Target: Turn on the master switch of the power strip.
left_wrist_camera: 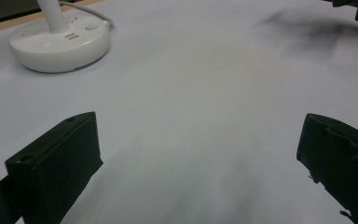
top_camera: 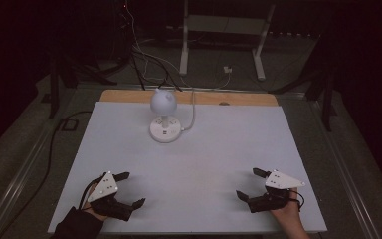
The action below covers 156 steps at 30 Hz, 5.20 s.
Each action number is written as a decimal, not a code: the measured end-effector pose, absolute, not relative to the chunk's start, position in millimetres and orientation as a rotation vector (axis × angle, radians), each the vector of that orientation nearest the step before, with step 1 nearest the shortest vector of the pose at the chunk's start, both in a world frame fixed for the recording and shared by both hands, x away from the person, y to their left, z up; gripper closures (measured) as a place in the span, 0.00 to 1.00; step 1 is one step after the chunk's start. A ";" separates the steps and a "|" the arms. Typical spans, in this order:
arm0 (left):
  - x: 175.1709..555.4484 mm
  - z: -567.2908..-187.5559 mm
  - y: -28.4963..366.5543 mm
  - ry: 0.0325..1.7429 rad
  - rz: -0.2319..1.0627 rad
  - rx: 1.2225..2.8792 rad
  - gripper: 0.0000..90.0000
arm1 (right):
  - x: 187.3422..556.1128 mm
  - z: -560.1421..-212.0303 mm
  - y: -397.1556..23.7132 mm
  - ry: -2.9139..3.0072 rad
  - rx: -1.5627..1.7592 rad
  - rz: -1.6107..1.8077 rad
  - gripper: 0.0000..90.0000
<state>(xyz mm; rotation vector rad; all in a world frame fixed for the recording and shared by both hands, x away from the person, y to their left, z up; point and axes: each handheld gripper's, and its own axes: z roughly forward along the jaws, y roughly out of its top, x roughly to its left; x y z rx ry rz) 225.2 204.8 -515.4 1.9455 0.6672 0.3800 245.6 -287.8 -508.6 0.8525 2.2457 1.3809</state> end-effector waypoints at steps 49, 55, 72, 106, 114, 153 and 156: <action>232.2 -499.6 166.6 0.486 0.228 2.072 0.00 | 236.9 -502.5 -287.2 2.177 0.839 1.404 0.00; 237.9 -492.3 162.7 0.468 0.224 2.072 0.00 | 235.5 -502.0 -287.2 2.174 0.834 1.404 0.00; 256.7 -472.9 149.8 0.431 0.234 2.085 0.00 | 234.3 -501.2 -288.4 2.171 0.839 1.418 0.00; 300.8 -454.2 123.1 0.479 0.265 2.049 0.00 | 232.6 -501.9 -291.0 2.170 0.852 1.410 0.00; 313.9 -451.4 119.2 0.524 0.278 2.035 0.00 | 233.2 -501.4 -290.1 2.170 0.849 1.413 0.00; 380.6 -460.7 89.3 0.862 0.429 1.945 0.00 | 231.9 -499.2 -291.5 2.174 0.851 1.443 0.00; 384.8 -464.2 85.8 0.903 0.433 1.952 0.00 | 232.4 -499.5 -292.1 2.173 0.855 1.447 0.00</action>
